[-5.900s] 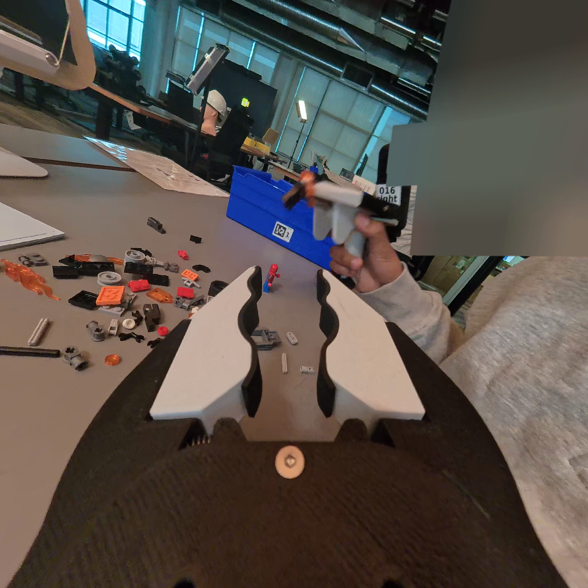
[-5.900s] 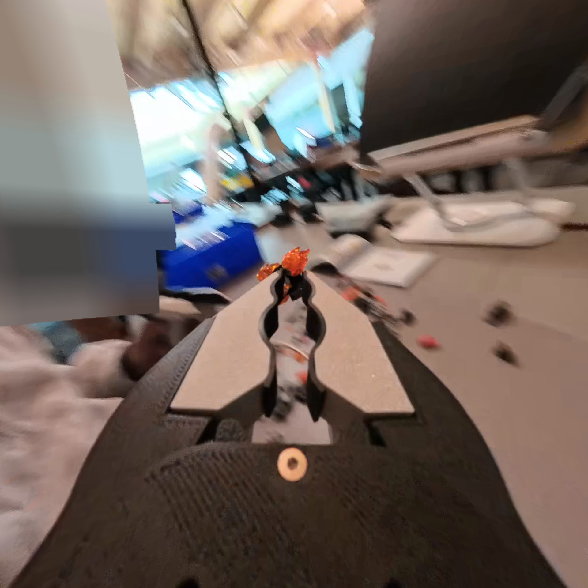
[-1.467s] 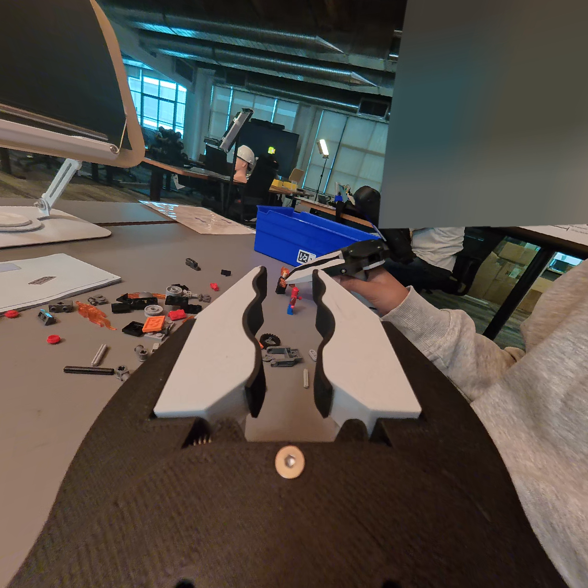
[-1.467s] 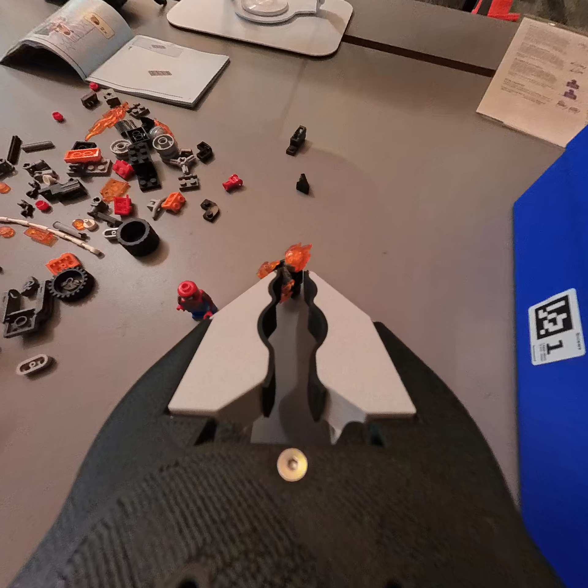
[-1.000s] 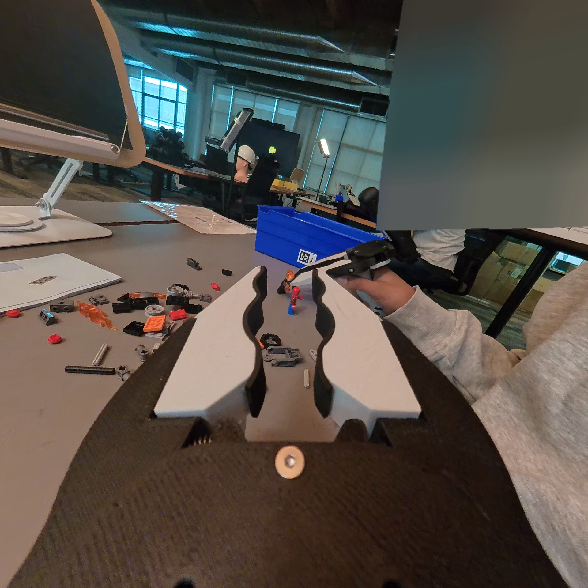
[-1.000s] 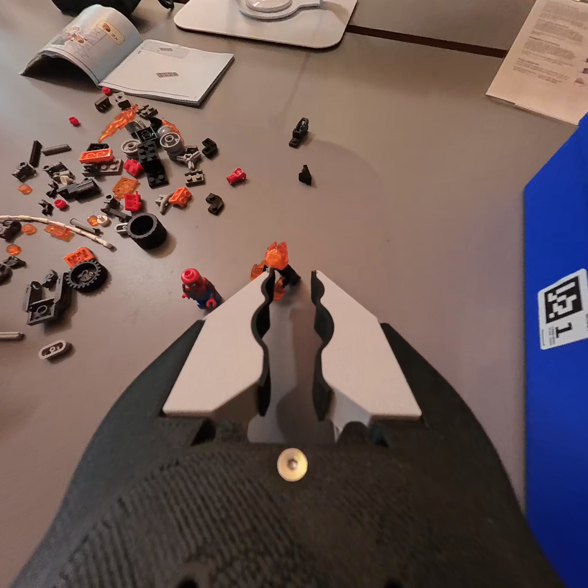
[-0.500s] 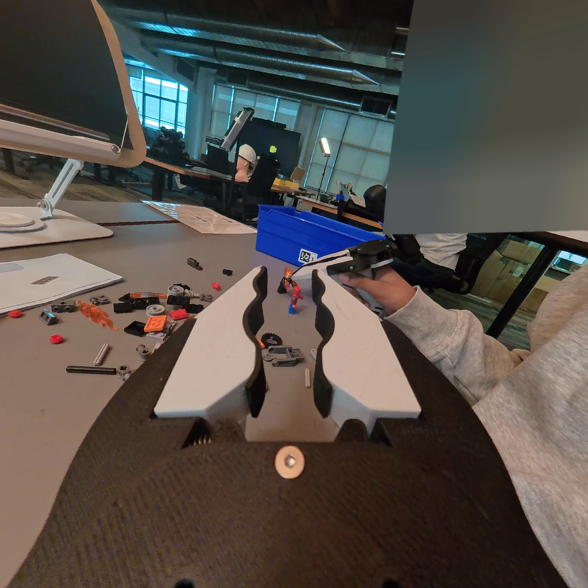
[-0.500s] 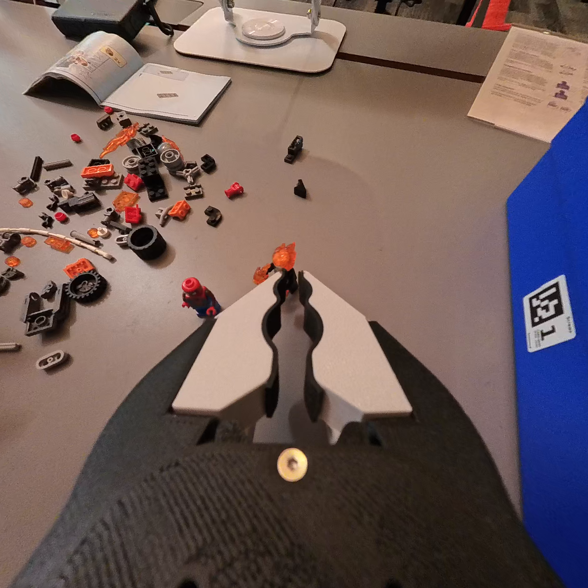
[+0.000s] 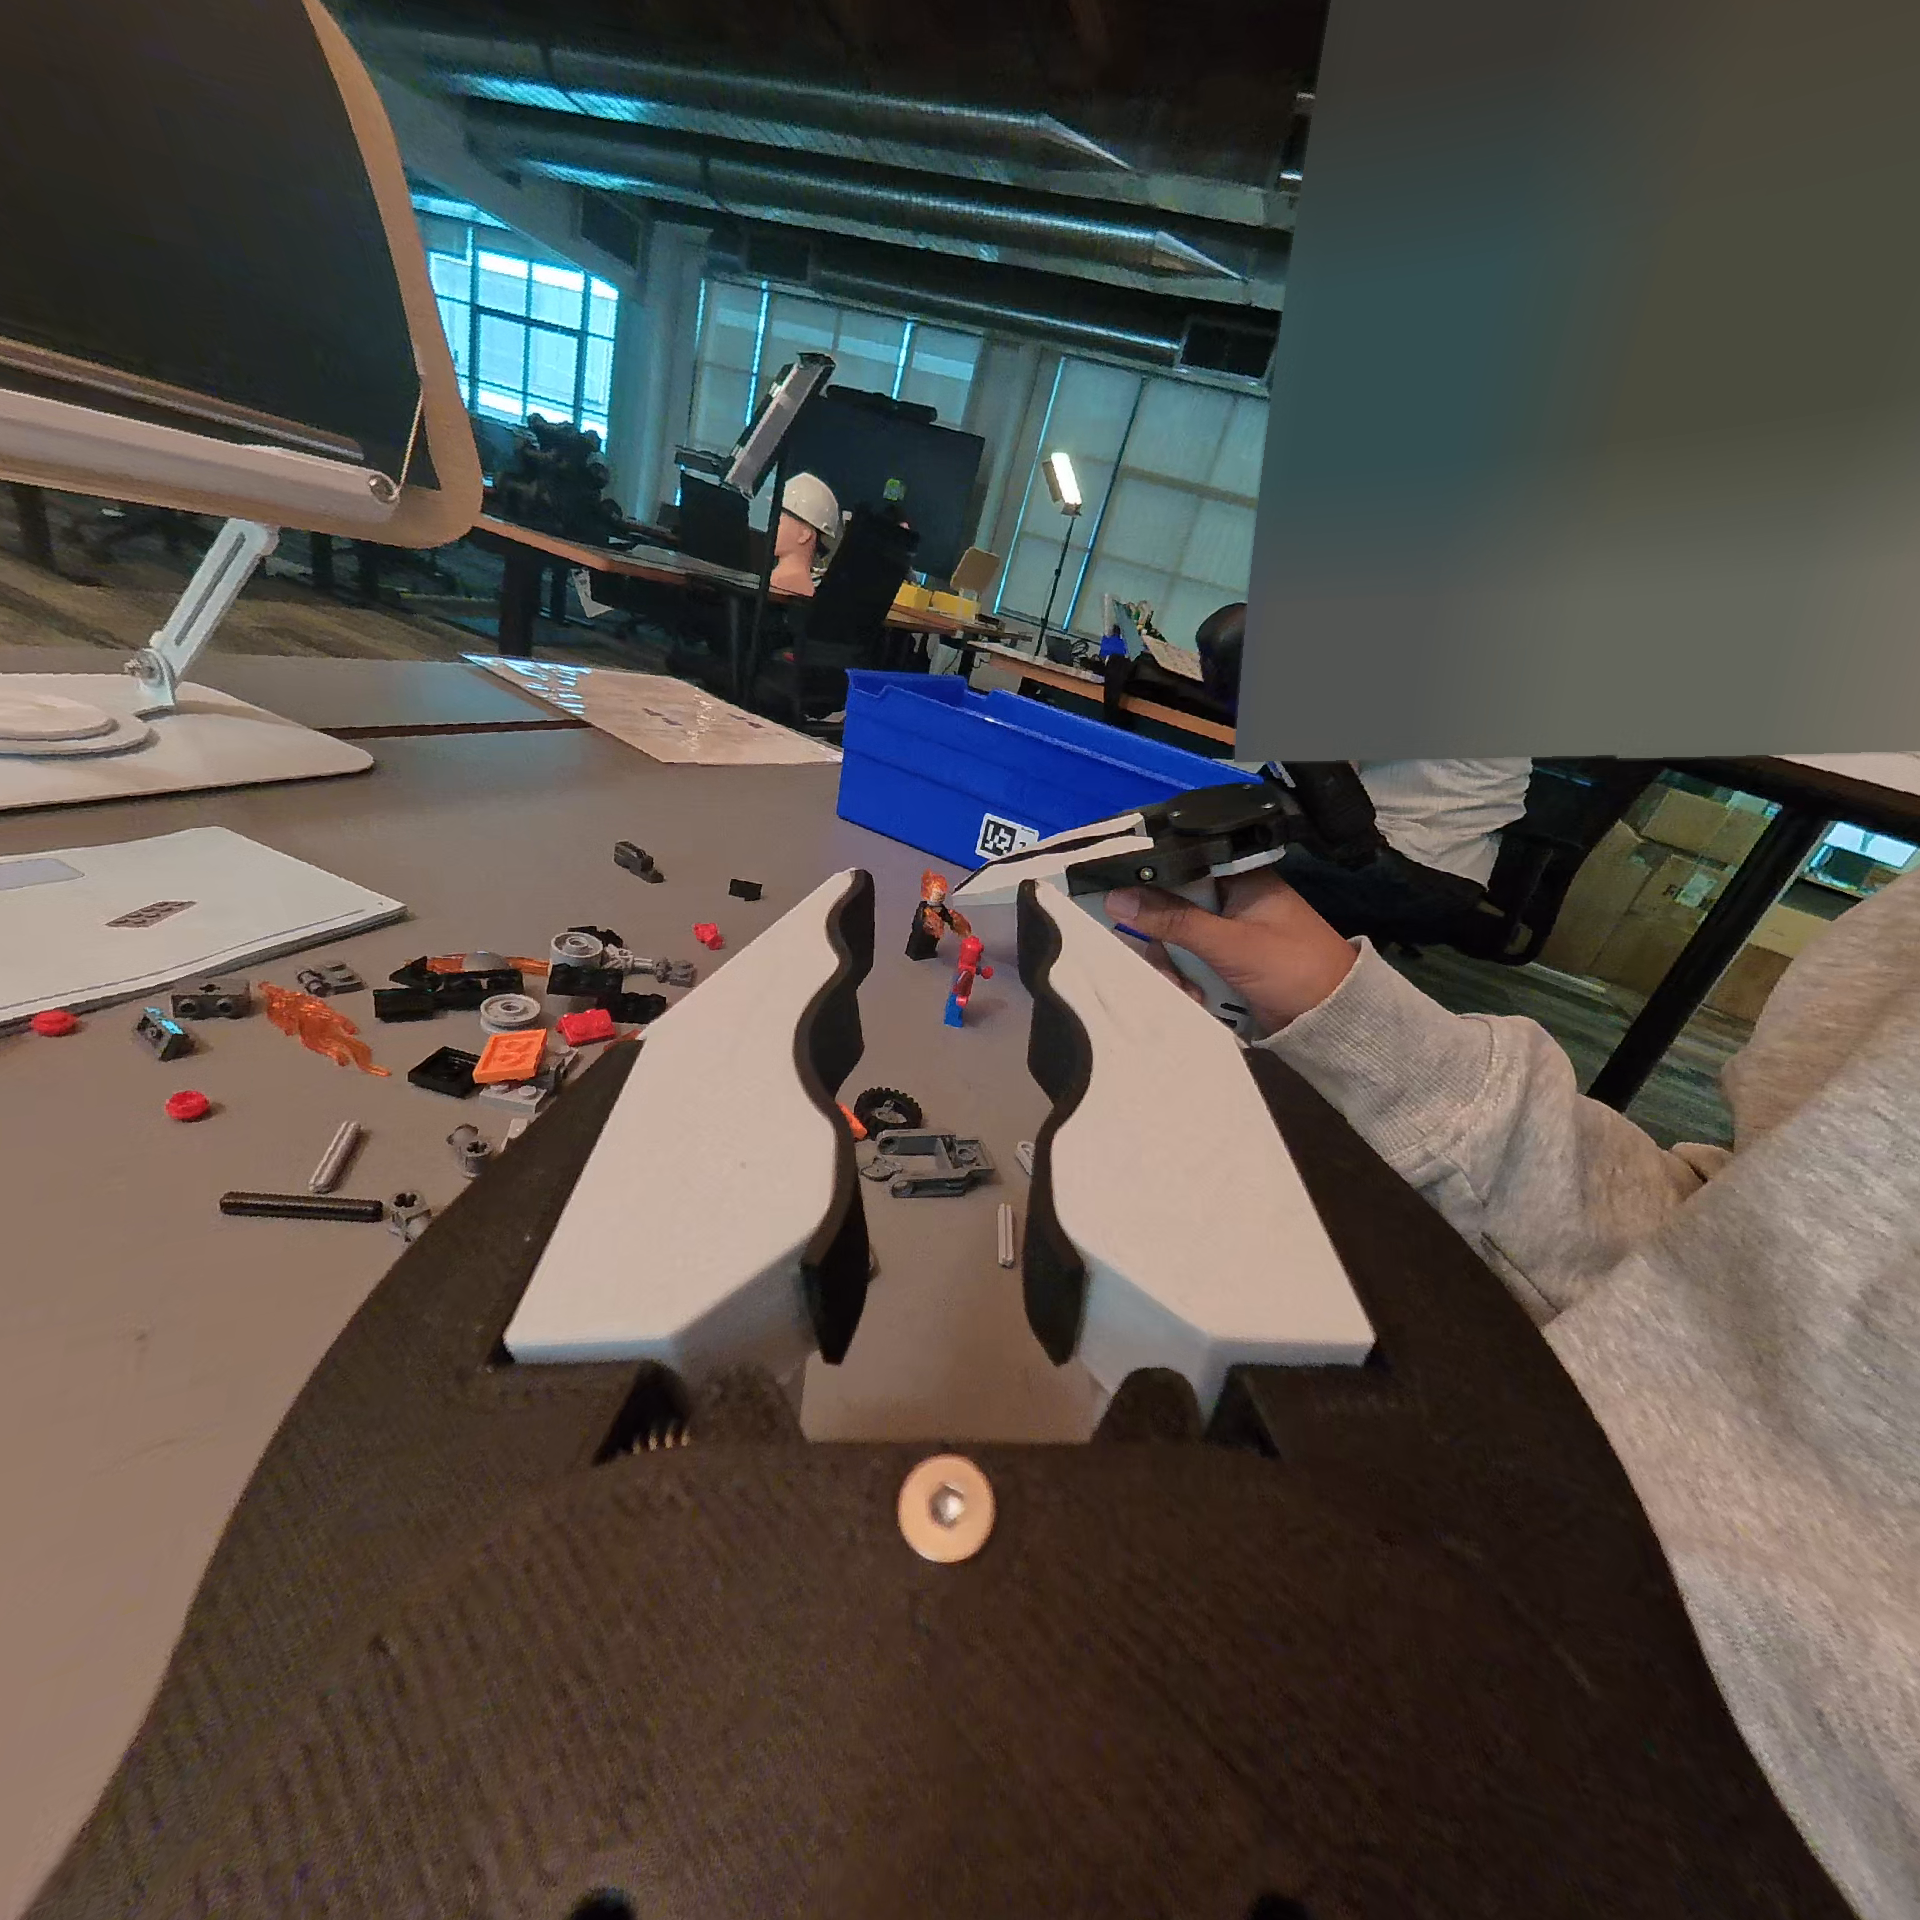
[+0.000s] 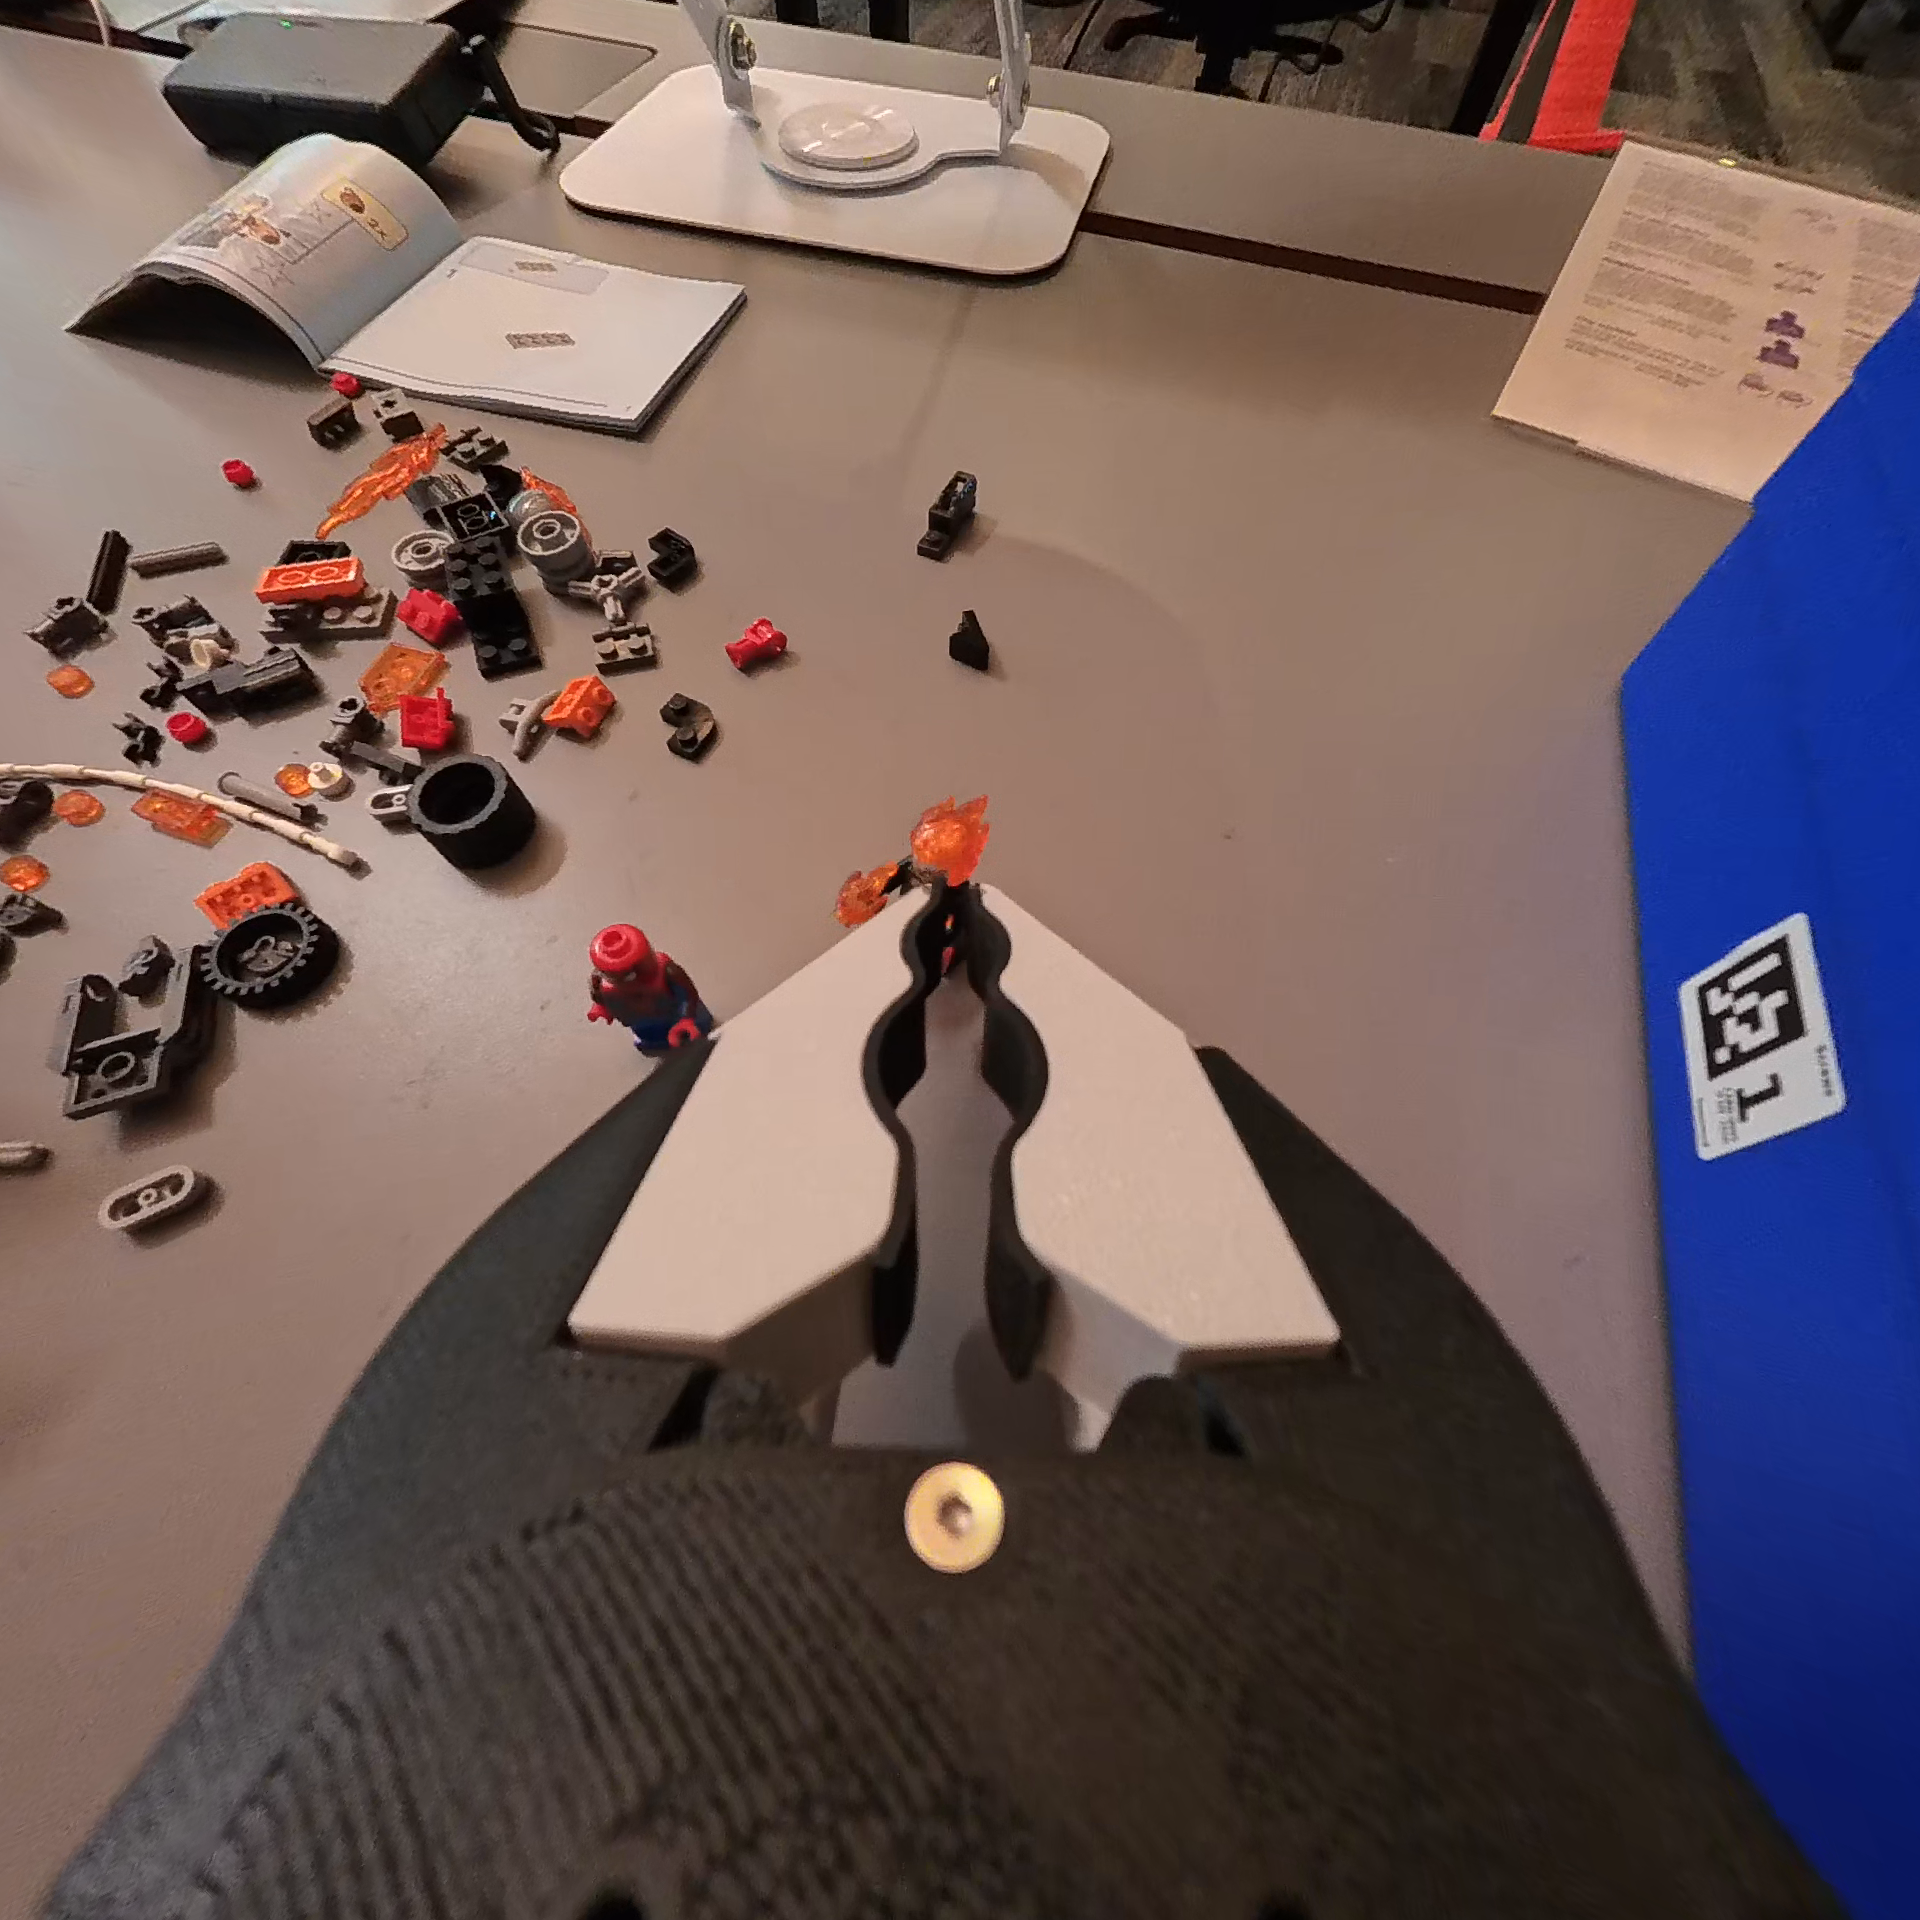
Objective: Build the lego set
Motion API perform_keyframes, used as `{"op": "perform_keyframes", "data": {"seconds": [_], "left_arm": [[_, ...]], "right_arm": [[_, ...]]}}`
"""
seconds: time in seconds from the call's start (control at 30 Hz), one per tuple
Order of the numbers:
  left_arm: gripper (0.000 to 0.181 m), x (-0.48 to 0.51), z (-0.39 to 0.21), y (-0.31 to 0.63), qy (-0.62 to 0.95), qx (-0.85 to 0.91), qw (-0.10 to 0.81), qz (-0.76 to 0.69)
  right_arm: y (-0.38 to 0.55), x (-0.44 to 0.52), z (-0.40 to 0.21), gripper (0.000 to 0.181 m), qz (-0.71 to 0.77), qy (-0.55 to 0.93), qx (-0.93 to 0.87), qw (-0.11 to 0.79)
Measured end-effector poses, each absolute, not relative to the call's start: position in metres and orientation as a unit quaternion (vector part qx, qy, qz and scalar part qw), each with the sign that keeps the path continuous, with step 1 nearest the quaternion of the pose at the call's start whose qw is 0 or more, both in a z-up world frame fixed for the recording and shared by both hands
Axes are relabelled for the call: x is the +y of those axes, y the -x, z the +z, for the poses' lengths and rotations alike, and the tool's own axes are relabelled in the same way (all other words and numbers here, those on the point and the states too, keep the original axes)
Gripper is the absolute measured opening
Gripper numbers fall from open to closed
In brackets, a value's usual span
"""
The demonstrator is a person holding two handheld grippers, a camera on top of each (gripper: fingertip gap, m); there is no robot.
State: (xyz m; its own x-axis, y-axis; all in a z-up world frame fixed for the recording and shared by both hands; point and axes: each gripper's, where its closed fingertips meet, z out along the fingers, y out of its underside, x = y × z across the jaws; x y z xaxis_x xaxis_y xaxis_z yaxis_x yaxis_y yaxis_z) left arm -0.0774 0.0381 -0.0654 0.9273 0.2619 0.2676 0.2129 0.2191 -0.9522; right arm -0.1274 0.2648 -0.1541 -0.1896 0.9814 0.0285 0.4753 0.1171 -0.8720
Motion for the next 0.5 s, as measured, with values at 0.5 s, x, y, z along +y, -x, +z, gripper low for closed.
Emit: {"op": "perform_keyframes", "data": {"seconds": [0.5], "left_arm": [[0.025, 0.038, -0.066, 0.079, 0.624, -0.193, 0.757, 0.014]], "right_arm": [[0.102, 0.21, -0.146, 0.025, 0.43, 0.414, -0.758, 0.263]]}}
